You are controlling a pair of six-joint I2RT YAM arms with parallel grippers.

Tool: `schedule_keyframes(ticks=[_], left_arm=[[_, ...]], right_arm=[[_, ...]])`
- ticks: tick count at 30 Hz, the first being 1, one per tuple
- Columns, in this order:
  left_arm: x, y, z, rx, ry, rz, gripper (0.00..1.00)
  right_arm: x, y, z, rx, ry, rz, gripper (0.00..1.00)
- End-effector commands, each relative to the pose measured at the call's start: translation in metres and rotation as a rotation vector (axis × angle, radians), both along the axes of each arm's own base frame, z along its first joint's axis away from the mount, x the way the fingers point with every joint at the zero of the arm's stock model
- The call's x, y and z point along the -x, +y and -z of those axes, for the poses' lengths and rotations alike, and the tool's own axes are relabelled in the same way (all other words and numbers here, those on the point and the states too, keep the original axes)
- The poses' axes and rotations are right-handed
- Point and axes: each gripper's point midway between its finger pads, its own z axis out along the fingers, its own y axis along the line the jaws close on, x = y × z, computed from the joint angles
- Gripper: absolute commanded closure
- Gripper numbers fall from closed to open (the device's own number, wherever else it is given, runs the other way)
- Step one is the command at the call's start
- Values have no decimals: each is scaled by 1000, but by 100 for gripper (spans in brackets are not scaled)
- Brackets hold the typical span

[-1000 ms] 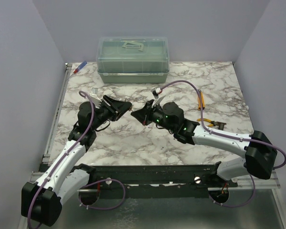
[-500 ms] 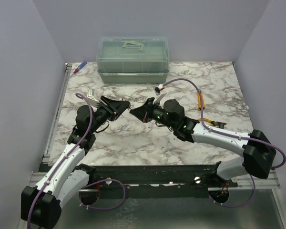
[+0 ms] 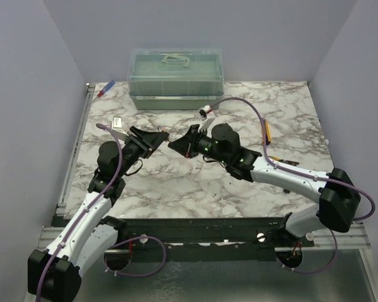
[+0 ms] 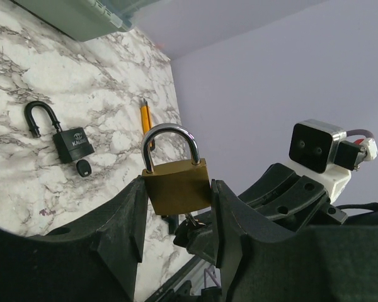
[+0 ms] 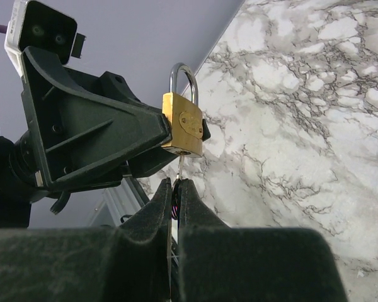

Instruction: Unlock with the key

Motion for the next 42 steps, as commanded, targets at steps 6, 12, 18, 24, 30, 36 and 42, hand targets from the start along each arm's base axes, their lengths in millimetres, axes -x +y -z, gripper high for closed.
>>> schedule_keyframes(ticks=[6, 12, 18, 24, 30, 36, 42], left_arm=[[10, -12, -5, 40, 7, 77, 100], [6, -14, 2, 88, 120, 75, 100], [6, -15, 4, 150, 206, 63, 100], [4, -16, 10, 138, 255, 63, 100], [1, -7, 11, 83, 196, 12, 100], [-11, 3, 14, 18, 149, -63, 100], [-19, 7, 34, -43, 202, -94, 100]], right_arm=[[-25, 6, -10, 114, -155, -24, 100], [-22, 6, -10, 144, -265, -71, 100], [-25, 3, -19, 77, -237, -22, 100], [-25, 3, -6, 135, -227, -45, 100], [-10, 2, -11, 95, -184, -127, 100], [7, -7, 15, 161, -93, -179, 100], [19, -24, 22, 180, -56, -168, 100]])
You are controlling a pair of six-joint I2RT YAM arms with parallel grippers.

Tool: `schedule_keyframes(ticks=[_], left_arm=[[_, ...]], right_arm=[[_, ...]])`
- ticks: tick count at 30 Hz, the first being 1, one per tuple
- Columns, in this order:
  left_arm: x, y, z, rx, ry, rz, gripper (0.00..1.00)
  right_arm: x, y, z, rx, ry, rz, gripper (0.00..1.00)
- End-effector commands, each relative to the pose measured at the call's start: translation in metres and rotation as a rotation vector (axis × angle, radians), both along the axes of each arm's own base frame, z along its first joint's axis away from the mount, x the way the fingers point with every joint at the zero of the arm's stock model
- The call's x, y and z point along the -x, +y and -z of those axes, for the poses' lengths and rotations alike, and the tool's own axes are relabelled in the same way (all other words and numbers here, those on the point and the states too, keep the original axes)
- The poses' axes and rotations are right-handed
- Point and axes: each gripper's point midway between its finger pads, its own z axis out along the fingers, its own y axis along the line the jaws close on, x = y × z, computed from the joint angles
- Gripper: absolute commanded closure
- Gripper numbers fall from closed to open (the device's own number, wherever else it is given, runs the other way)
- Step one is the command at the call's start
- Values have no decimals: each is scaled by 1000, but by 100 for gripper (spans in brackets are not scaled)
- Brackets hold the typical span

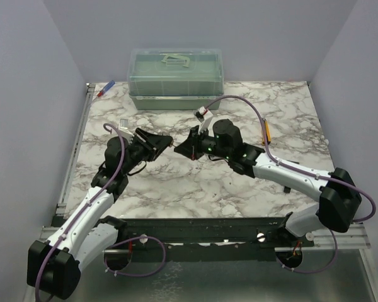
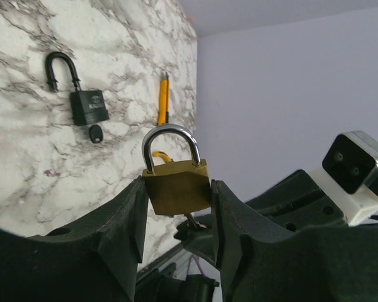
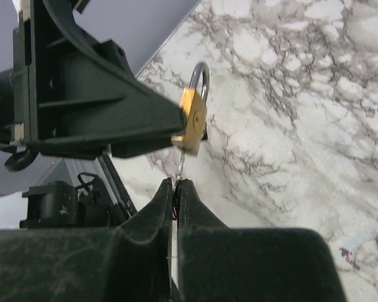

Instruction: Unlock with the key

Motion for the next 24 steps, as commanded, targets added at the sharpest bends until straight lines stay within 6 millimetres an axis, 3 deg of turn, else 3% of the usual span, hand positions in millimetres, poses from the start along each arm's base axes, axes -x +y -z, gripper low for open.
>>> schedule_keyframes(ticks=[1, 12, 15, 21, 24], left_arm=[[-12, 10, 9, -80, 12, -61, 100], [-19, 23, 43, -147, 86, -135, 100], [-14, 30, 77, -248, 203, -134, 100], [8, 23, 161, -436, 474, 27, 100], [14, 25, 185, -510, 542, 49, 100]], right_arm=[[17, -17, -1, 10, 35, -11, 100], [39, -33, 31, -1, 142, -11, 100], [38, -42, 42, 24, 136, 24, 100], [35, -58, 66, 94, 135, 87, 100], [35, -64, 75, 121, 140, 102, 100]])
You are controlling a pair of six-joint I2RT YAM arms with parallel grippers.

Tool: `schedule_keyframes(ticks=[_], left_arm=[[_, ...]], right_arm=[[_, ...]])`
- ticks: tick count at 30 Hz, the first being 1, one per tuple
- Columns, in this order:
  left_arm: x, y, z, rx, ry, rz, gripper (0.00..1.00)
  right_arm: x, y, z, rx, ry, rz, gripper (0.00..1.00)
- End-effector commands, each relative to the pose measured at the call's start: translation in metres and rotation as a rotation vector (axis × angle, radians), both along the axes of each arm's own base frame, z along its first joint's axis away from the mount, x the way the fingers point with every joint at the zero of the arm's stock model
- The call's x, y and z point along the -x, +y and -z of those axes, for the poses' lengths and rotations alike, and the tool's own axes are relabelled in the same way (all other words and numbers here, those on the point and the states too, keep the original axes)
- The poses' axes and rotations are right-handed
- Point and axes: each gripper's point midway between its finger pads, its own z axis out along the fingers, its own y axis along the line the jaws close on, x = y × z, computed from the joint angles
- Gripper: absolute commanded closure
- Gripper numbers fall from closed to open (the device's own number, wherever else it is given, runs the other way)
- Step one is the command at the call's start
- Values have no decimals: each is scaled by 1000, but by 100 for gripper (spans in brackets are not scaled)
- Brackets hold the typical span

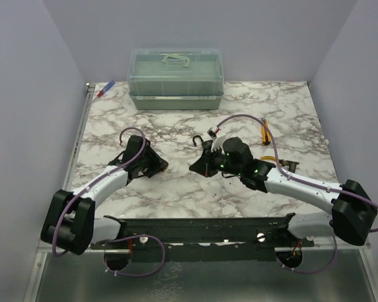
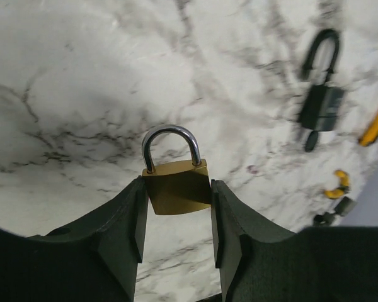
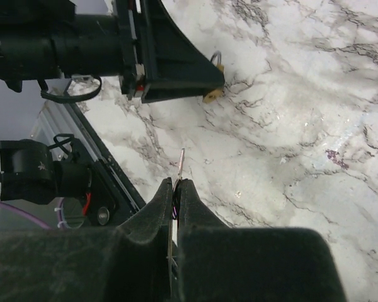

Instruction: Unlock with the key

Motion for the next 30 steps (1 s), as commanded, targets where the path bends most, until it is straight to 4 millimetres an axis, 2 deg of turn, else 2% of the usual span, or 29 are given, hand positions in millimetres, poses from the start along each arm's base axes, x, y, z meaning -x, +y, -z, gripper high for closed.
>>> schedule_keyframes(ticks=[1, 4, 9, 14, 24, 30], left_arm=[[18, 2, 33, -128, 124, 92, 100], [20, 6, 48, -208, 183, 111, 100], [23, -4, 68, -243, 269, 157, 100], [24, -12, 80, -254, 311, 168, 70], [24, -16, 80, -268, 305, 175, 41], [24, -19, 71, -251, 281, 176, 21]], right_arm=[[-4, -14, 12, 52, -16, 49, 100], [-4, -19, 15, 70, -22, 59, 100], [-4, -30, 23, 107, -46, 83, 100], [-1, -41, 29, 138, -67, 86, 100], [1, -51, 33, 143, -105, 93, 100], [2, -50, 32, 144, -118, 78, 100]])
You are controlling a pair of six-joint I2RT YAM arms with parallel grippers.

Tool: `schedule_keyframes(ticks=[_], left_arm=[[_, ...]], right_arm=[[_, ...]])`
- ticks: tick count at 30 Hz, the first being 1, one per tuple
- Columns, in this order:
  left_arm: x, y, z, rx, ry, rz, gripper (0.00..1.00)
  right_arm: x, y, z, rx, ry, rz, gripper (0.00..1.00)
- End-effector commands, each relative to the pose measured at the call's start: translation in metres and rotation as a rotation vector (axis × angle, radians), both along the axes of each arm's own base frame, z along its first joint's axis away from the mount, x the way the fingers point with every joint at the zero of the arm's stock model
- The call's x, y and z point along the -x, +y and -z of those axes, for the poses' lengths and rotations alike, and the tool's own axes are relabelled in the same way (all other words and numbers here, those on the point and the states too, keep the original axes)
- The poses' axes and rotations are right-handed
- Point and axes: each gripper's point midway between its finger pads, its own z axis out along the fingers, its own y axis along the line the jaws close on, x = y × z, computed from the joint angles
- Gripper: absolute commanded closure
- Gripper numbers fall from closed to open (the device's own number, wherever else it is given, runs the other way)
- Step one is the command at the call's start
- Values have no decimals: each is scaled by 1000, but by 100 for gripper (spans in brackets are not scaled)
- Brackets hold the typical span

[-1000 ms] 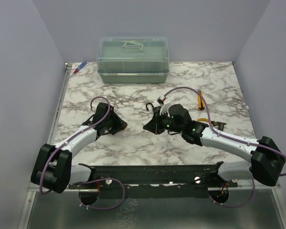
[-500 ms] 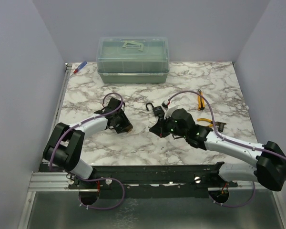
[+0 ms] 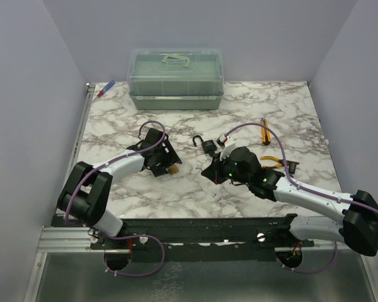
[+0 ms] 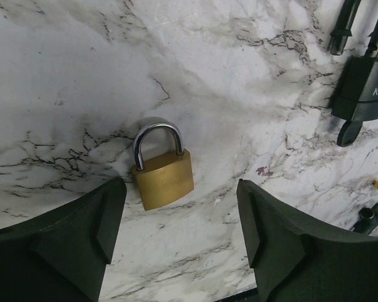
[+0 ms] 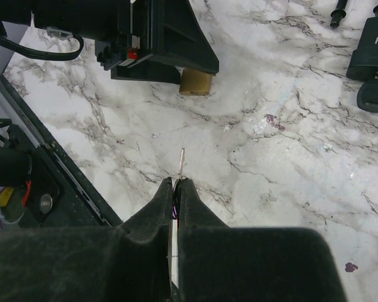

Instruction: Unlock with the key

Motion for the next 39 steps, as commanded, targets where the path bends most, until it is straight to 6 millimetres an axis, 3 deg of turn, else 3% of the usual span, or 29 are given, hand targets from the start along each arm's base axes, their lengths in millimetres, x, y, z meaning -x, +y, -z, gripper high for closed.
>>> schedule_keyframes(ticks=[1, 4, 8, 13, 17, 24, 30, 39], left_arm=[[20, 15, 15, -70, 64, -3, 17], [15, 9, -12, -24, -10, 4, 11], [9, -10, -67, 86, -139, 53, 12], [12, -25, -128, 243, -238, 51, 22], [19, -37, -153, 361, -246, 47, 30], [28, -59, -161, 467, -198, 60, 41], [34, -77, -162, 497, -192, 82, 52], [31, -81, -154, 478, -197, 64, 70]], right_arm=[[-2, -4, -1, 12, -43, -5, 100], [-3, -1, -3, 8, -91, -37, 100], [-8, 4, -11, -9, -163, -64, 100], [-19, 14, -25, -30, -233, -71, 100], [-25, 23, -36, -43, -275, -91, 100], [-34, 35, -50, -56, -303, -103, 100], [-38, 41, -49, -44, -301, -112, 100], [-39, 43, -53, -48, -310, -118, 100]])
